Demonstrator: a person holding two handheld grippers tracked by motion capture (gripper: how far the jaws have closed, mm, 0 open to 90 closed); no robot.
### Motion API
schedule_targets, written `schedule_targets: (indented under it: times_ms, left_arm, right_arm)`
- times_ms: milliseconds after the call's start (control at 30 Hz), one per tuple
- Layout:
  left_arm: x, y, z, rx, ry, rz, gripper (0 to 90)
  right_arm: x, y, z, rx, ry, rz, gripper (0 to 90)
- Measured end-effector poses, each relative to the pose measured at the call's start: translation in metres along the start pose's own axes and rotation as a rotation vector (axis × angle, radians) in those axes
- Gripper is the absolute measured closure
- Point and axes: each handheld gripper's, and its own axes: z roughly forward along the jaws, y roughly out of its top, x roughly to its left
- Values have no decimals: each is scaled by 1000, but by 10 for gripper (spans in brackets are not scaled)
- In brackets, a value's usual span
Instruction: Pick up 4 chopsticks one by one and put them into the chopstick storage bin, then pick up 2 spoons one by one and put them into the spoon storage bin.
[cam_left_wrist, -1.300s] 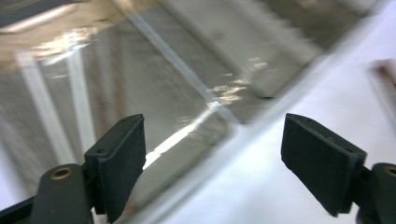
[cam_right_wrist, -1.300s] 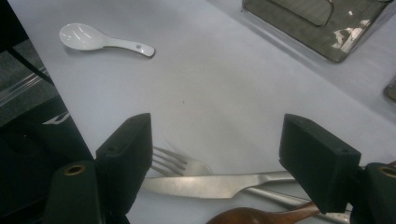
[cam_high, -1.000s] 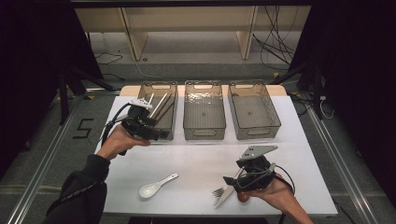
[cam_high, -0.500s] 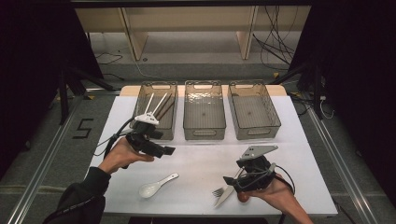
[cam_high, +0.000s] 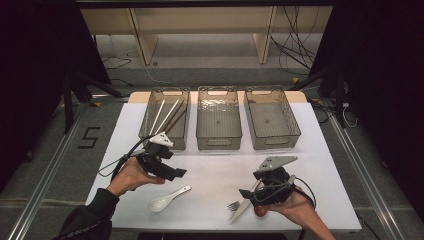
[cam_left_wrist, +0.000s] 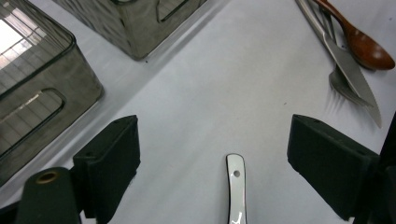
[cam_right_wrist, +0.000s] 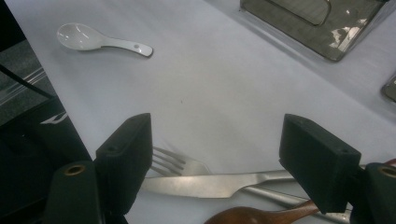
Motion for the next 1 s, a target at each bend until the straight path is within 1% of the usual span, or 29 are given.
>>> schedule_targets:
  times_ms: [67,133,233,300,367,467,533,633,700,767,867,933,1000]
  left_arm:
    - [0,-3,2,11,2,-8,165]
    - [0,-5,3,30,4,-6,165]
    - [-1,-8,6,40,6,-13,165]
    - [-2,-9,7,51,5,-10,165]
    - [-4,-10,9,65,9,-4,165]
    - [-9,-13,11,88,31,21,165]
    - [-11,-16,13,105,29,26,166]
    - [-15,-20,18,148,39,44,165]
    - [-15,-21,22,168,47,52,166]
    - [-16,-24,26,190,42,47,166]
    - [-17,-27,31,222,52,61,166]
    - [-18,-27,32,226,59,64,166]
    - [-17,-27,32,239,56,65,168]
  right_arm:
    - [0,0,0,0,1,-1,266]
    - [-1,0,0,0,3,1,266]
    - [-1,-1,0,-1,3,1,266]
    - [-2,-1,0,1,2,1,267]
    - [-2,-1,0,1,4,2,266]
    - [-2,-1,1,0,5,-1,266]
    - [-3,-1,1,1,7,0,267]
    - [-3,-2,2,3,6,-1,266]
    - [-3,-2,1,5,6,0,267]
    - [-3,-2,1,4,3,2,267]
    - [-2,-2,0,2,2,2,267]
    - [-1,-2,1,4,2,-1,266]
    - [-1,-2,1,7,2,-3,266]
